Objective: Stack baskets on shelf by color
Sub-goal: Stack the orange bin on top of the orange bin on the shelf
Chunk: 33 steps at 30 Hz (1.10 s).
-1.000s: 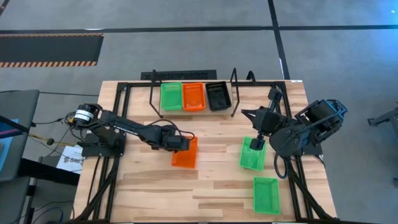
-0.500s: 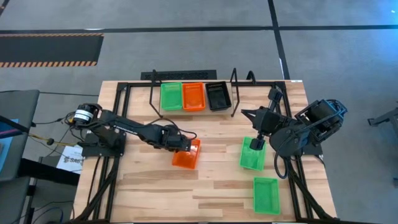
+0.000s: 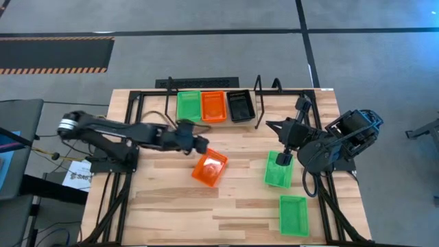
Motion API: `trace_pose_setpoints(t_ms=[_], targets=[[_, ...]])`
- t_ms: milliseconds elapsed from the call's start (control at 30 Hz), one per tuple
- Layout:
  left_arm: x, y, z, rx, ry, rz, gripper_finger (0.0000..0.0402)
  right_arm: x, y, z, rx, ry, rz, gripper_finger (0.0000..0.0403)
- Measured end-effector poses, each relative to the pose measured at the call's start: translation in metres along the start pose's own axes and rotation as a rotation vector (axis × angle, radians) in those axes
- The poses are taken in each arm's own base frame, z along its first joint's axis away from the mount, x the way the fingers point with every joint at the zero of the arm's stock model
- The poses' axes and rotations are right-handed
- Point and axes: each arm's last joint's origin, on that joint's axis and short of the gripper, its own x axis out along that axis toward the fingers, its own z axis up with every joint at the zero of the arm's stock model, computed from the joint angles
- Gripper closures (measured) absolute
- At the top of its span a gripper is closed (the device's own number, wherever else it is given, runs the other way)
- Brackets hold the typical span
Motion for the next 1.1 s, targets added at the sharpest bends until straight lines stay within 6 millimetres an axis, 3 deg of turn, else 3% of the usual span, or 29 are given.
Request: trace_pose_setpoints(t_ms=[133, 300, 400, 600, 733, 900, 1100], targets=[[-0.051, -0.008, 0.012, 0.093, -0.162, -0.105, 0.0255, 0.002, -0.001, 0.000, 0.014, 0.005, -0.001, 0.0386], [-0.099, -0.003, 0.007, 0.194, -0.248, -0.166, 0.0255, 0.007, -0.005, 0.000, 0.052, 0.024, -0.008, 0.0378], [-0.114, 0.003, -0.004, 0.270, -0.205, -0.163, 0.0255, 0.015, -0.008, 0.000, 0.133, 0.059, 0.031, 0.0376], [-0.125, 0.022, -0.029, 0.431, -0.043, -0.074, 0.0255, 0.030, -0.008, 0.000, 0.540, 0.207, 0.198, 0.0387], [-0.132, 0.040, -0.040, 0.579, 0.051, 0.035, 0.0255, 0.049, 0.027, 0.004, 0.703, 0.308, 0.207, 0.0395], [-0.141, 0.064, -0.045, 0.743, 0.193, 0.207, 0.0255, 0.084, 0.094, 0.003, 0.889, 0.478, 0.159, 0.0389], [-0.151, 0.082, -0.045, 0.821, 0.285, 0.358, 0.0255, 0.138, 0.179, -0.018, 1.073, 0.670, -0.017, 0.0369]])
